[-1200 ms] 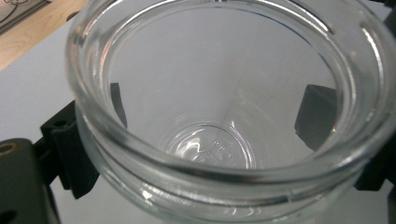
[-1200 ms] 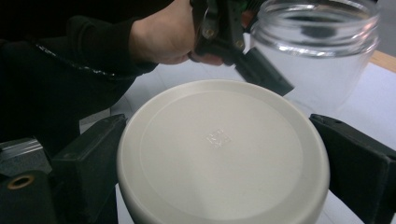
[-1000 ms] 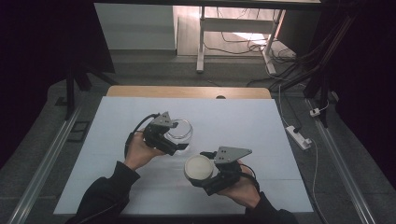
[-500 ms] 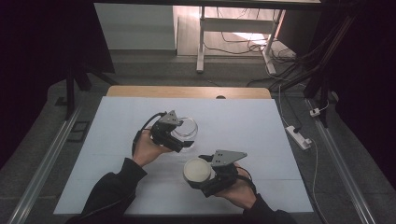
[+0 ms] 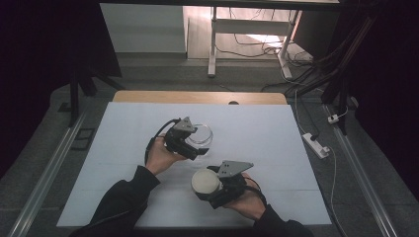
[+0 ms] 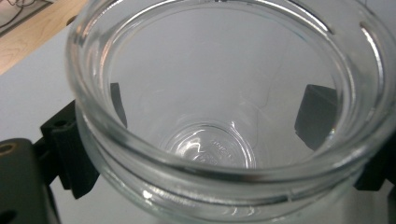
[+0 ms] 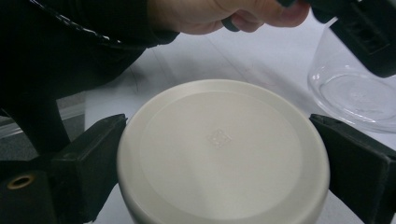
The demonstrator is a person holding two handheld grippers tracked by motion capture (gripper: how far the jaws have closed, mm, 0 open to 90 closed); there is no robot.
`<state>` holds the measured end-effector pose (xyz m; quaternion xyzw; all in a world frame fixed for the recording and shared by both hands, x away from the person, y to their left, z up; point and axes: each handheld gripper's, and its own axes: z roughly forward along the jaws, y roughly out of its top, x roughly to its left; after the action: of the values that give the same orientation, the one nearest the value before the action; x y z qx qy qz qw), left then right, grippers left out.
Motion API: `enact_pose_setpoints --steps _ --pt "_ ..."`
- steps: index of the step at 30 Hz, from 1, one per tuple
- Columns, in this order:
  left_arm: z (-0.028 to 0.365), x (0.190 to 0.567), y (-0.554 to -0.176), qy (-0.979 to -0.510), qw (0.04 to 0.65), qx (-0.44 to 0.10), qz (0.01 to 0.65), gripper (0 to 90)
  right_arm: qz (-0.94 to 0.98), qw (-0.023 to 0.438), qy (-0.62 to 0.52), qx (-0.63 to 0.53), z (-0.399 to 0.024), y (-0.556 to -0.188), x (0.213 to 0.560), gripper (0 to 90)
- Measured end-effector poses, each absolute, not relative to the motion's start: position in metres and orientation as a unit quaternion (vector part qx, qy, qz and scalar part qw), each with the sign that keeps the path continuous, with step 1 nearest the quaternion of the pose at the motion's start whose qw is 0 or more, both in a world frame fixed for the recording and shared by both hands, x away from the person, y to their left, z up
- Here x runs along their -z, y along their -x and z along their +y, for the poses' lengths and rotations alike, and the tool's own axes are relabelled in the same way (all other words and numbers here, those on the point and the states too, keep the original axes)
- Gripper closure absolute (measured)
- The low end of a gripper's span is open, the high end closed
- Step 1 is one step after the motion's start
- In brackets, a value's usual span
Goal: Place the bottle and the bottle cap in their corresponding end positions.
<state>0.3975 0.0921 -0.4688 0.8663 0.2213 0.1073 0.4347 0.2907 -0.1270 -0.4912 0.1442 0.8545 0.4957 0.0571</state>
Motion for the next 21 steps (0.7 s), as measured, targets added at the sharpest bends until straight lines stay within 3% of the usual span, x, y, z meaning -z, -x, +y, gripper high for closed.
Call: enact_pose_setpoints --steps 21 --pt "0.091 0.485 -0.410 -0.862 0.433 -0.114 0.237 7.4 0.867 0.061 -0.147 -0.472 -0.113 -0.303 0.516 7.5"
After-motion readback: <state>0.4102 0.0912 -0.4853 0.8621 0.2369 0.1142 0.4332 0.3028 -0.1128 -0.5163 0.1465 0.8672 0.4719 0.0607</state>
